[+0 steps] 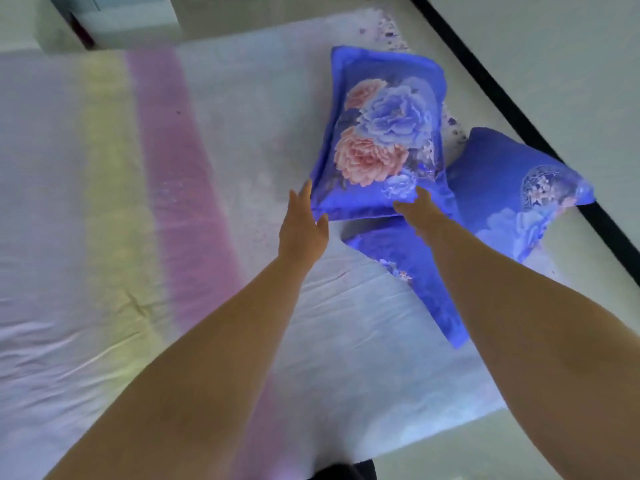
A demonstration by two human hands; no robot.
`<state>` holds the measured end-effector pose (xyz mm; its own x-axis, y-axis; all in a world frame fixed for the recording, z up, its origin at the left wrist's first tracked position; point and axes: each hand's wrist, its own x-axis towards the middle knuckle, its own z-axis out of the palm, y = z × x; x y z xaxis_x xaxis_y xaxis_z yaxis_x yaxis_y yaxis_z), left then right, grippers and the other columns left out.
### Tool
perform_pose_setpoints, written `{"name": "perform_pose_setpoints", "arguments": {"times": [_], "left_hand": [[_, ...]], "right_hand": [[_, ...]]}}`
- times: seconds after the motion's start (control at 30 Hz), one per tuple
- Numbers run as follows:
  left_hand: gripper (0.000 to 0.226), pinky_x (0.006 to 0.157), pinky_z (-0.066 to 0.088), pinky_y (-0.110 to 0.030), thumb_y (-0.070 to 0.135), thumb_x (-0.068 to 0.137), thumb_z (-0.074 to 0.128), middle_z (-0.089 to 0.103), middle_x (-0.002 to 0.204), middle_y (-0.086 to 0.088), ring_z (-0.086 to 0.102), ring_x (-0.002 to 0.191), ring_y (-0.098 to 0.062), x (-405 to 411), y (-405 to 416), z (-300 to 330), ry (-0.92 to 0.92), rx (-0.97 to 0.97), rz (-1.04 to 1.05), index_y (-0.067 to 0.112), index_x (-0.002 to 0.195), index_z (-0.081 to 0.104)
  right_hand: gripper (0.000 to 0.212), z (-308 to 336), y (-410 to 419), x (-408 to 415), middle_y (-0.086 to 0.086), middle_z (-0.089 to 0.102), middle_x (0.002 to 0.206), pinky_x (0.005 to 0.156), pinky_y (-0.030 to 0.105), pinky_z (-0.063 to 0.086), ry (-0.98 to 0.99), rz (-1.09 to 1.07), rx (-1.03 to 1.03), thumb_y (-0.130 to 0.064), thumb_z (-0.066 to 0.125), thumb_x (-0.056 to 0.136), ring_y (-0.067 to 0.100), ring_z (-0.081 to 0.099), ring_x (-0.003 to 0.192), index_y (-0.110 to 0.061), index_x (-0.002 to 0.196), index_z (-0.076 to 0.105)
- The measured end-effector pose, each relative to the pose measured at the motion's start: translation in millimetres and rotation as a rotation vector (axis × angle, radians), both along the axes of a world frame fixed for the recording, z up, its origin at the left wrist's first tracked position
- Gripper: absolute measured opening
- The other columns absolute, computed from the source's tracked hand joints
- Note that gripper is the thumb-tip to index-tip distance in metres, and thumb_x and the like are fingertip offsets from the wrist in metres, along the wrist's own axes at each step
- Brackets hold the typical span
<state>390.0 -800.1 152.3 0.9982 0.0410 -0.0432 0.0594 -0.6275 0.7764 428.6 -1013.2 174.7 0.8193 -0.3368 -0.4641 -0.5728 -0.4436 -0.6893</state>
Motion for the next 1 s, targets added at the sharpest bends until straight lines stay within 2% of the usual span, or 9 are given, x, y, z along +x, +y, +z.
{"name": "perform_pose_setpoints", "arguments": {"times": [0.13, 0.2, 0.33, 0.47, 0.57, 0.7, 0.83, 0.93, 1.0], "left_hand": [[0.058, 0.113, 0.018, -0.028, 0.017, 0.096, 0.048, 0.018, 0.158, -0.011, 0.017, 0.145, -0.023, -89, 40, -47, 0.256, 0.066, 0.18, 0.02, 0.149, 0.024], [0.054, 0.114, 0.019, -0.03, 0.016, 0.096, 0.048, 0.027, 0.154, -0.013, 0.022, 0.143, -0.024, -129, 70, -61, 0.368, 0.039, 0.275, 0.015, 0.146, 0.03], [0.043, 0.107, 0.034, -0.034, 0.016, 0.096, 0.049, 0.044, 0.141, -0.012, 0.043, 0.13, -0.027, -203, 144, -72, 0.528, -0.07, 0.536, 0.012, 0.137, 0.043], [0.028, 0.088, 0.042, -0.028, 0.014, 0.095, 0.047, 0.058, 0.127, -0.012, 0.055, 0.114, -0.027, -286, 235, -82, 0.605, -0.237, 0.787, 0.009, 0.12, 0.058], [0.024, 0.078, 0.047, -0.033, 0.007, 0.095, 0.04, 0.064, 0.107, -0.018, 0.06, 0.1, -0.032, -358, 305, -91, 0.66, -0.304, 0.917, 0.005, 0.097, 0.064], [0.033, 0.092, 0.044, -0.035, 0.007, 0.095, 0.039, 0.062, 0.123, -0.015, 0.056, 0.111, -0.033, -474, 398, -114, 0.701, -0.447, 1.155, 0.004, 0.115, 0.065], [0.029, 0.091, 0.045, -0.033, 0.016, 0.097, 0.045, 0.062, 0.121, -0.013, 0.056, 0.115, -0.032, -593, 512, -128, 0.657, -0.601, 1.423, 0.007, 0.118, 0.062], [0.027, 0.076, 0.048, -0.036, 0.016, 0.094, 0.044, 0.064, 0.092, -0.014, 0.061, 0.087, -0.033, -672, 596, -139, 0.618, -0.597, 1.584, 0.006, 0.11, 0.064], [0.027, 0.063, 0.042, -0.03, 0.014, 0.092, 0.042, 0.055, 0.076, -0.008, 0.05, 0.066, -0.024, -713, 639, -146, 0.619, -0.581, 1.646, 0.004, 0.107, 0.062]], "right_hand": [[0.066, -37, 76, -66, 0.017, 0.057, 0.121, 0.083, 0.041, 0.047, 0.252, 0.185, 0.257, -0.032, 0.062, 0.086, 0.029, 0.061, 0.098, -0.015, 0.142, 0.031], [0.053, -50, 127, -102, 0.015, 0.059, 0.123, 0.079, 0.035, 0.045, 0.321, 0.303, 0.325, -0.026, 0.056, 0.094, 0.027, 0.062, 0.099, -0.016, 0.141, 0.034], [0.047, -63, 237, -178, 0.011, 0.057, 0.127, 0.061, 0.015, 0.043, 0.437, 0.598, 0.364, -0.024, 0.054, 0.096, 0.02, 0.058, 0.09, -0.01, 0.138, 0.04], [0.043, -62, 352, -256, 0.01, 0.058, 0.124, 0.076, 0.024, 0.048, 0.439, 0.885, 0.326, -0.027, 0.056, 0.094, 0.024, 0.064, 0.093, -0.008, 0.132, 0.046], [0.036, -61, 438, -315, 0.011, 0.064, 0.117, 0.063, 0.019, 0.044, 0.416, 1.045, 0.297, -0.025, 0.054, 0.094, 0.019, 0.062, 0.082, -0.01, 0.126, 0.051], [0.034, -70, 548, -397, 0.004, 0.067, 0.107, 0.058, 0.019, 0.04, 0.43, 1.194, 0.262, -0.036, 0.057, 0.092, 0.014, 0.064, 0.079, -0.014, 0.118, 0.055], [0.027, -90, 665, -480, -0.001, 0.066, 0.096, 0.061, 0.022, 0.043, 0.497, 1.222, 0.266, -0.039, 0.059, 0.09, 0.013, 0.064, 0.075, -0.017, 0.107, 0.057], [0.017, -118, 750, -538, -0.003, 0.063, 0.088, 0.055, 0.016, 0.046, 0.571, 1.257, 0.253, -0.028, 0.063, 0.089, 0.011, 0.061, 0.071, -0.016, 0.101, 0.06], [0.019, -142, 801, -572, -0.001, 0.063, 0.091, 0.069, 0.026, 0.052, 0.547, 1.332, 0.176, -0.034, 0.065, 0.086, 0.018, 0.065, 0.081, -0.02, 0.098, 0.06]]}}
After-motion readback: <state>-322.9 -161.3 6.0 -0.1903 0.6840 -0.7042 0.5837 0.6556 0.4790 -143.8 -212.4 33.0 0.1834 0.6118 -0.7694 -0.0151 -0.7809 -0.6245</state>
